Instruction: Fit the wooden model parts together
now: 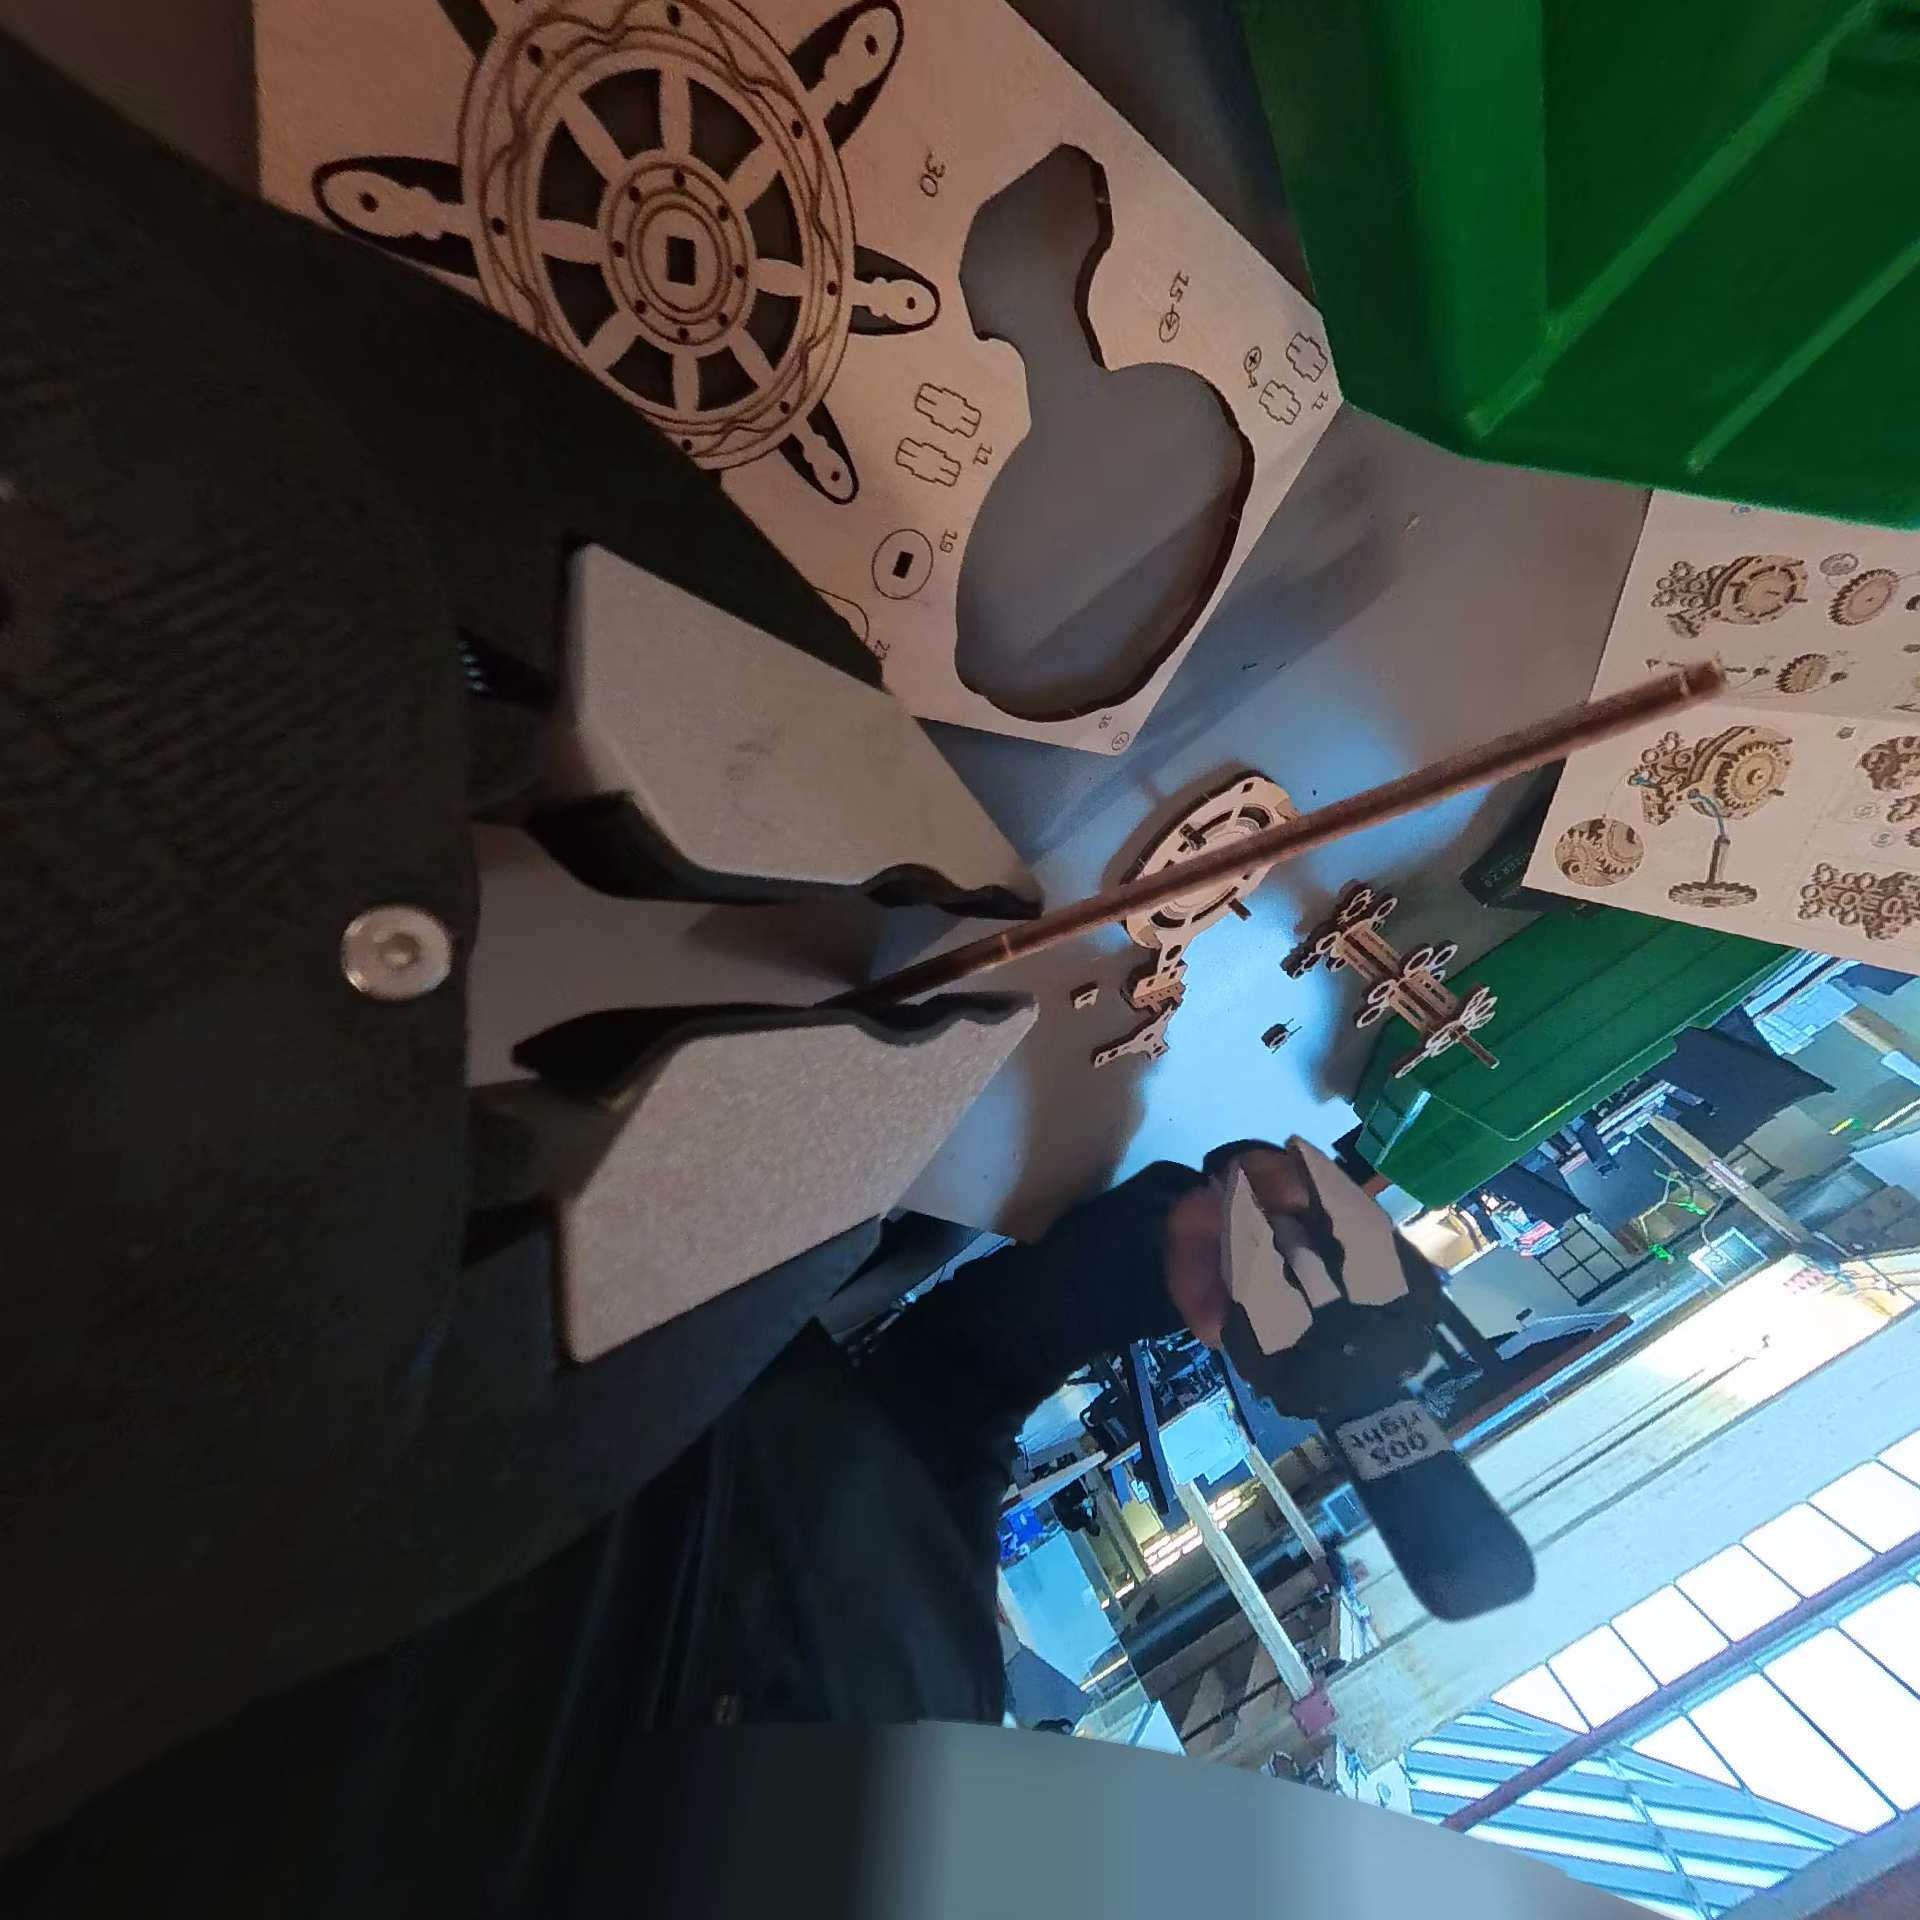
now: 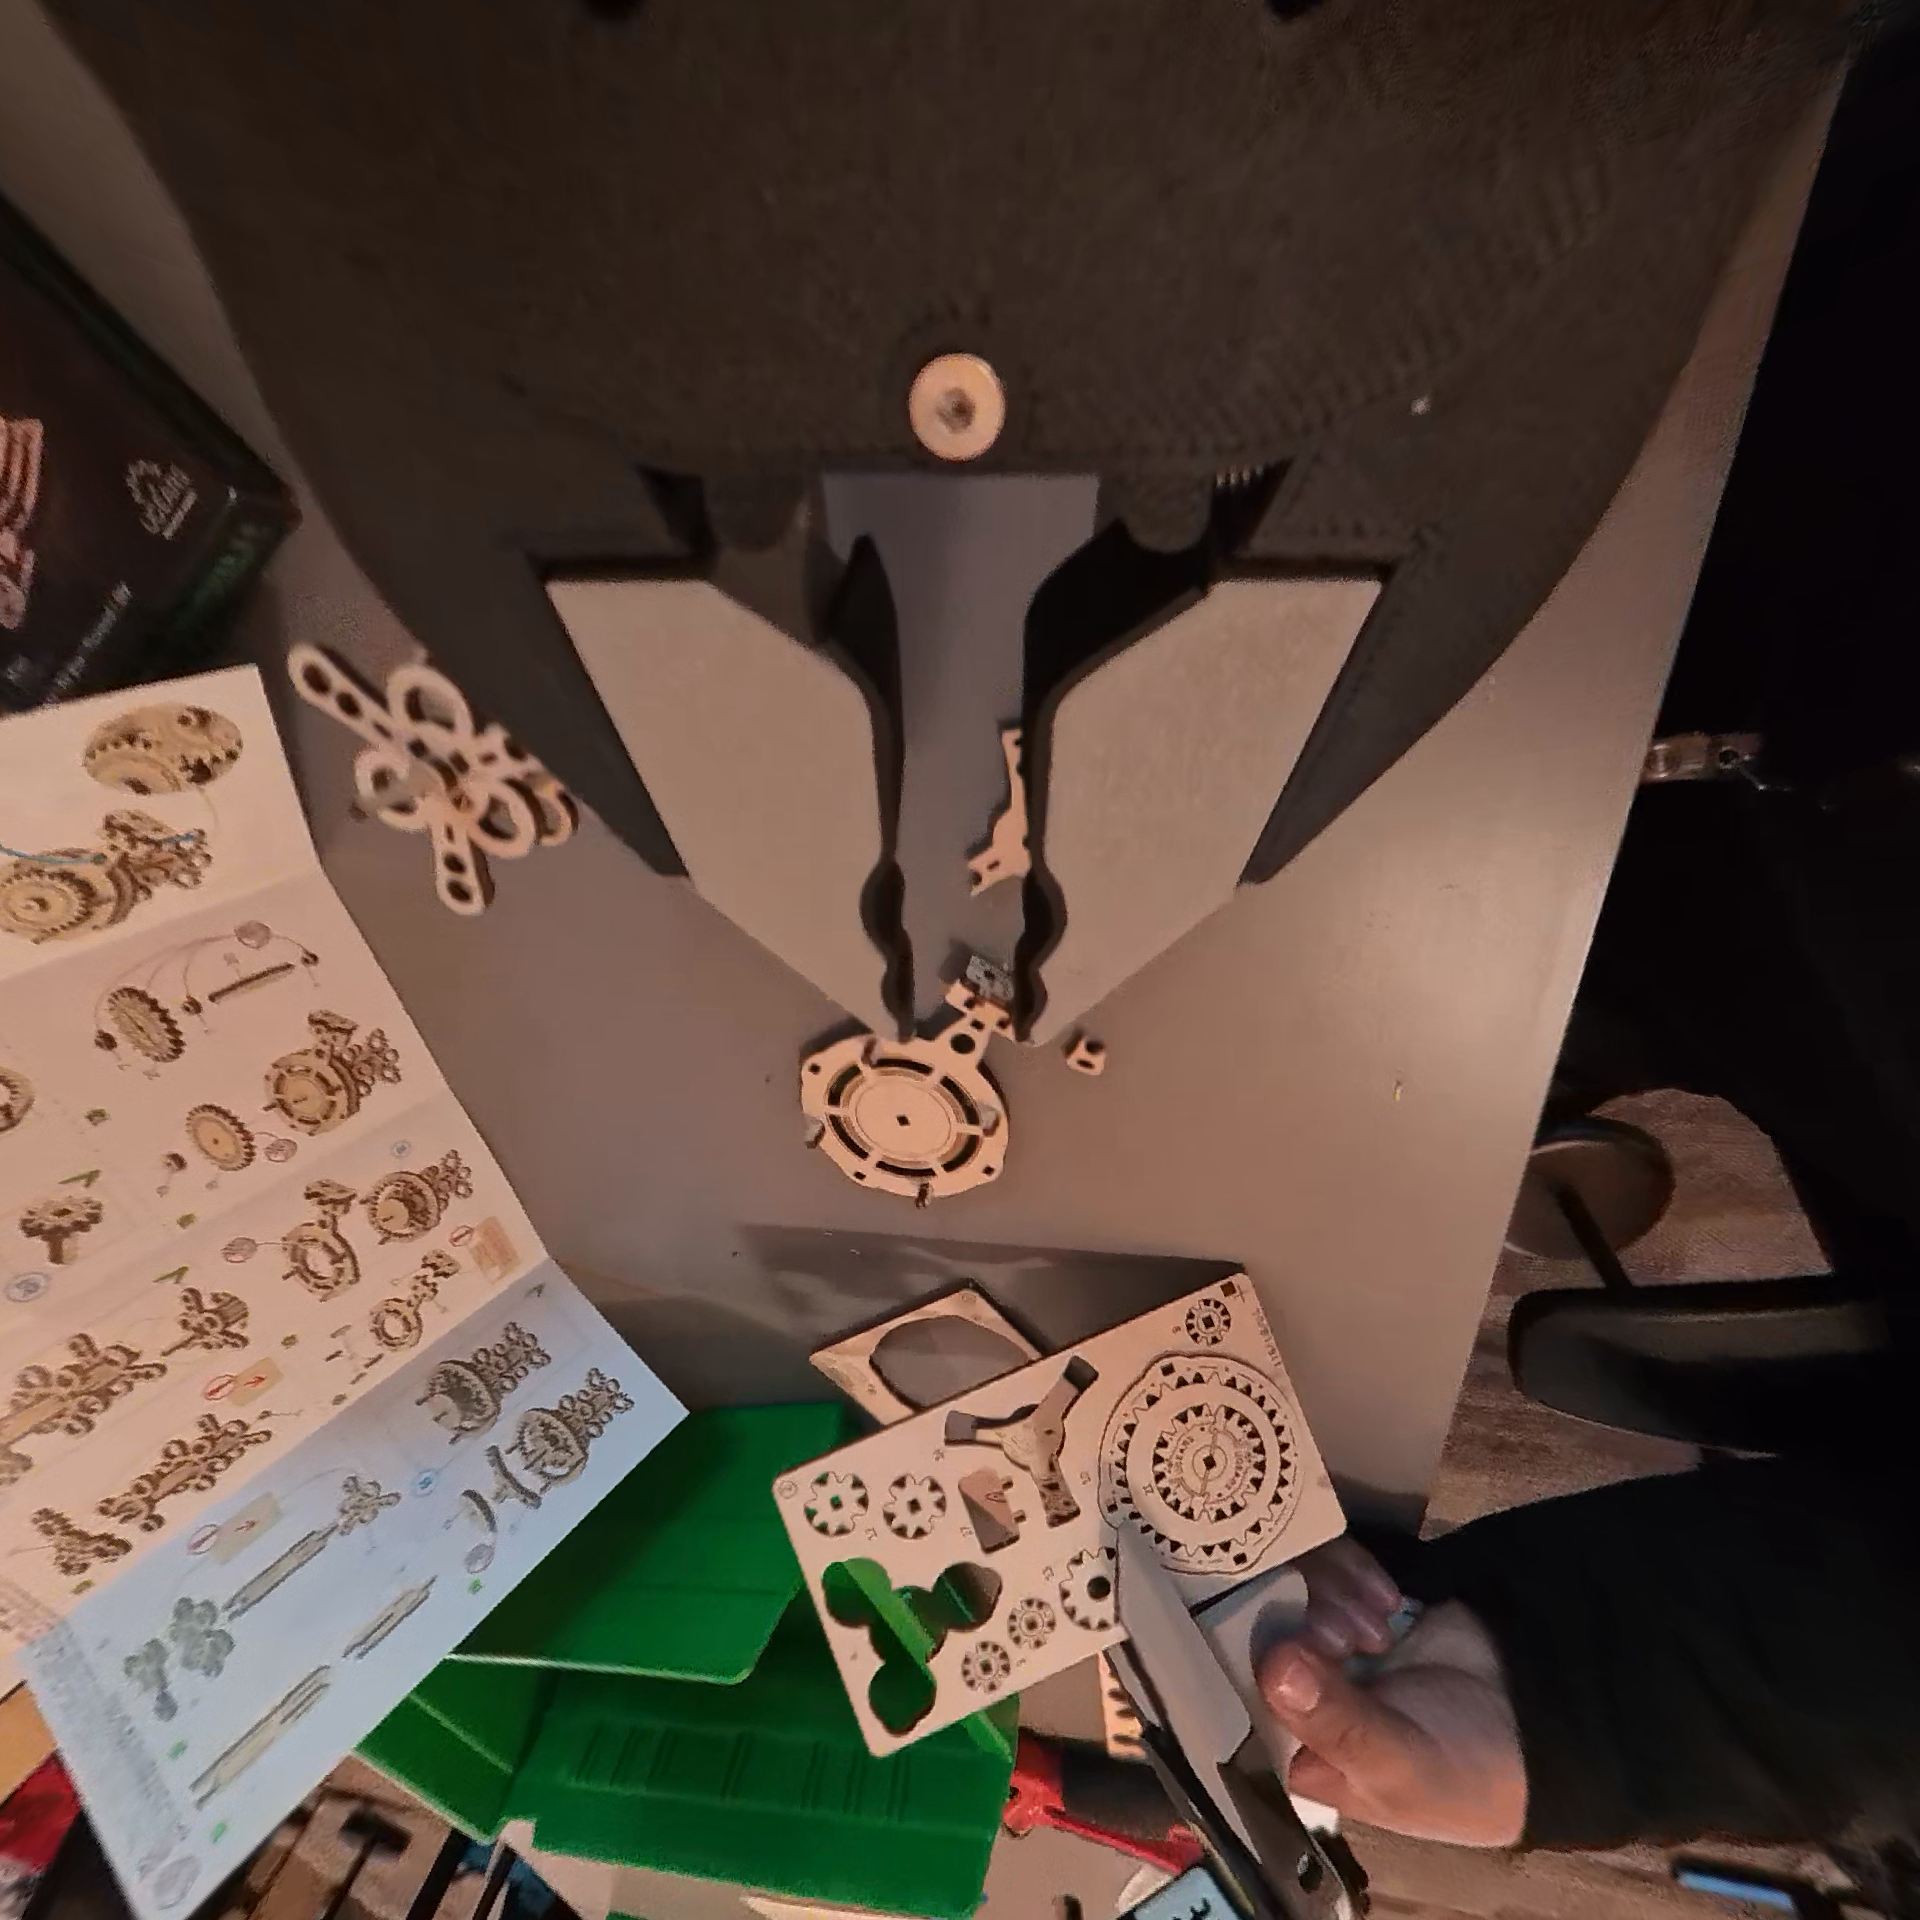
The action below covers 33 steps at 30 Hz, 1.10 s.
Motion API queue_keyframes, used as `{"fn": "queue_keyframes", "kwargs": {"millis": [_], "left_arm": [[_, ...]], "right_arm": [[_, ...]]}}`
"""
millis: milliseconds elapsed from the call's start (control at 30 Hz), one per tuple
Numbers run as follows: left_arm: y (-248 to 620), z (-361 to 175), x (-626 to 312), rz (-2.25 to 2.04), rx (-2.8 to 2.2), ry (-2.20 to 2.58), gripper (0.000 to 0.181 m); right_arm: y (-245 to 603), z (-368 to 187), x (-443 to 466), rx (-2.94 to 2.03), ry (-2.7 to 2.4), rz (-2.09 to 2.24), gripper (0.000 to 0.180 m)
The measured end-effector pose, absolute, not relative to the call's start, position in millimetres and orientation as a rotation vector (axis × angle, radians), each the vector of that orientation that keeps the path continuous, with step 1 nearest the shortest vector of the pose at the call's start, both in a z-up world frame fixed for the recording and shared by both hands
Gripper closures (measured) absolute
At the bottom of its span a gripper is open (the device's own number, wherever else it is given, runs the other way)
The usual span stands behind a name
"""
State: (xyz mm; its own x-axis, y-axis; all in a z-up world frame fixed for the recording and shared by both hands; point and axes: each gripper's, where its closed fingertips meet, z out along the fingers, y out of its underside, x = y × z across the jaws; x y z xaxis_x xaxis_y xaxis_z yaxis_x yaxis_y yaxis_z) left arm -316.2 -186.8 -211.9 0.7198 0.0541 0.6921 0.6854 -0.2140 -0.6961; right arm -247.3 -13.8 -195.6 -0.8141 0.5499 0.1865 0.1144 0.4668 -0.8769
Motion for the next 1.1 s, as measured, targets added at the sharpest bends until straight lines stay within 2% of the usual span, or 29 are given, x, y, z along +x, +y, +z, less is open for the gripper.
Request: {"fn": "queue_keyframes", "kwargs": {"millis": [200,400,500,1100], "left_arm": [[-187.7,-208.2,-316.5,-0.649,-1.681,-0.588,0.170],[-192.1,-199.0,-321.6,-0.631,-1.606,-0.589,0.172],[-192.2,-198.7,-323.7,-0.615,-1.601,-0.597,0.181],[-183.4,-197.6,-327.9,-0.608,-1.592,-0.600,0.181]], "right_arm": [[8.7,-185.1,-235.4,-0.593,-2.161,1.423,0.174],[24.5,-182.3,-238.8,-0.659,-2.087,1.488,0.174],[22.8,-187.3,-240.2,-0.683,-2.106,1.521,0.174],[30.7,-192.9,-242.5,-0.722,-2.109,1.492,0.172]]}}
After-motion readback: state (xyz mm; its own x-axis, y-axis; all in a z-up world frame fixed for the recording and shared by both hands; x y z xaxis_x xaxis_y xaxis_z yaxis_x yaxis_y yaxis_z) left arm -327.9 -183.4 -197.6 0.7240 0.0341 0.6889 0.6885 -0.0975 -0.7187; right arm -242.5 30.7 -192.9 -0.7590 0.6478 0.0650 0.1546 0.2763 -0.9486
